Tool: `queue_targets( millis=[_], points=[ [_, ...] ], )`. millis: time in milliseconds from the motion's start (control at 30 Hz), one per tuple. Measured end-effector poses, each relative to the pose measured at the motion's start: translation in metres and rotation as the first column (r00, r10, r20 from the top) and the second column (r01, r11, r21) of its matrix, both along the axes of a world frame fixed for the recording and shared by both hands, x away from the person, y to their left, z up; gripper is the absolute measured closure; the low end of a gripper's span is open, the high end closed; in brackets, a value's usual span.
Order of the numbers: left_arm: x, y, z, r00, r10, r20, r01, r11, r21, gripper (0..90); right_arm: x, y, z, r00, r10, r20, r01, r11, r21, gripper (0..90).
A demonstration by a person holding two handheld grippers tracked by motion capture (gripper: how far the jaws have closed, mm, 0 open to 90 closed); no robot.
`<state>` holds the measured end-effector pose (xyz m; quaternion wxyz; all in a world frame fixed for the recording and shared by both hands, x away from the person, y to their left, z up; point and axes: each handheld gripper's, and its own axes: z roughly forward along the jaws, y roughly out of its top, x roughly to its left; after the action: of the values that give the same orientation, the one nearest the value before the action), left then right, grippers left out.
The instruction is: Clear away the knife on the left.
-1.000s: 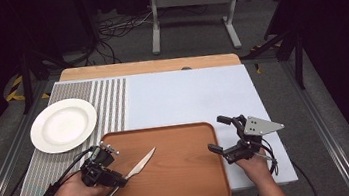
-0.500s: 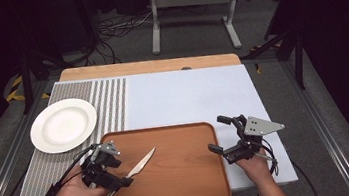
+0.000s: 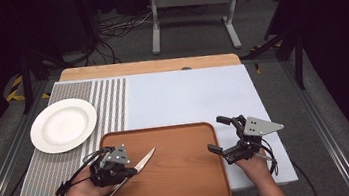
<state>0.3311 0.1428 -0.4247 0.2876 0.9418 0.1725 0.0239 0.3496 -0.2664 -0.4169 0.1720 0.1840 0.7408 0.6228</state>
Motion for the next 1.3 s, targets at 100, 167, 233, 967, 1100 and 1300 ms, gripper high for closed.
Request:
queue_targets(
  millis=[100,167,233,967,1100,1300],
  points=[
    [0.000,-0.005,-0.004,0.9998,-0.020,0.006,0.020,0.9995,0.023,90.0,0.000,0.000,0.000,1.0000,0.000,0.000,0.000,1.0000,0.000,2.6],
    [0.000,-0.008,-0.006,0.9994,-0.034,0.006,0.034,0.9985,0.043,90.0,0.000,0.000,0.000,1.0000,0.000,0.000,0.000,1.0000,-0.001,2.6],
    [0.000,-0.010,-0.007,0.9987,-0.049,0.010,0.049,0.9972,0.056,90.0,0.000,0.000,0.000,1.0000,0.000,0.001,0.000,1.0000,-0.003,2.6],
    [0.002,-0.016,-0.014,0.9980,-0.052,-0.035,0.057,0.9885,0.140,90.0,0.000,0.000,0.000,1.0000,0.002,-0.002,-0.002,1.0000,0.000,2.6],
    [0.004,-0.013,-0.013,0.9990,-0.027,-0.036,0.032,0.9890,0.144,90.0,0.000,0.001,0.000,1.0000,0.004,-0.004,-0.004,1.0000,-0.003,2.6],
    [0.007,-0.006,-0.013,0.9995,0.010,-0.031,-0.005,0.9885,0.151,90.0,0.000,0.000,0.000,1.0000,0.002,-0.003,-0.002,1.0000,-0.001,2.6]
  ],
)
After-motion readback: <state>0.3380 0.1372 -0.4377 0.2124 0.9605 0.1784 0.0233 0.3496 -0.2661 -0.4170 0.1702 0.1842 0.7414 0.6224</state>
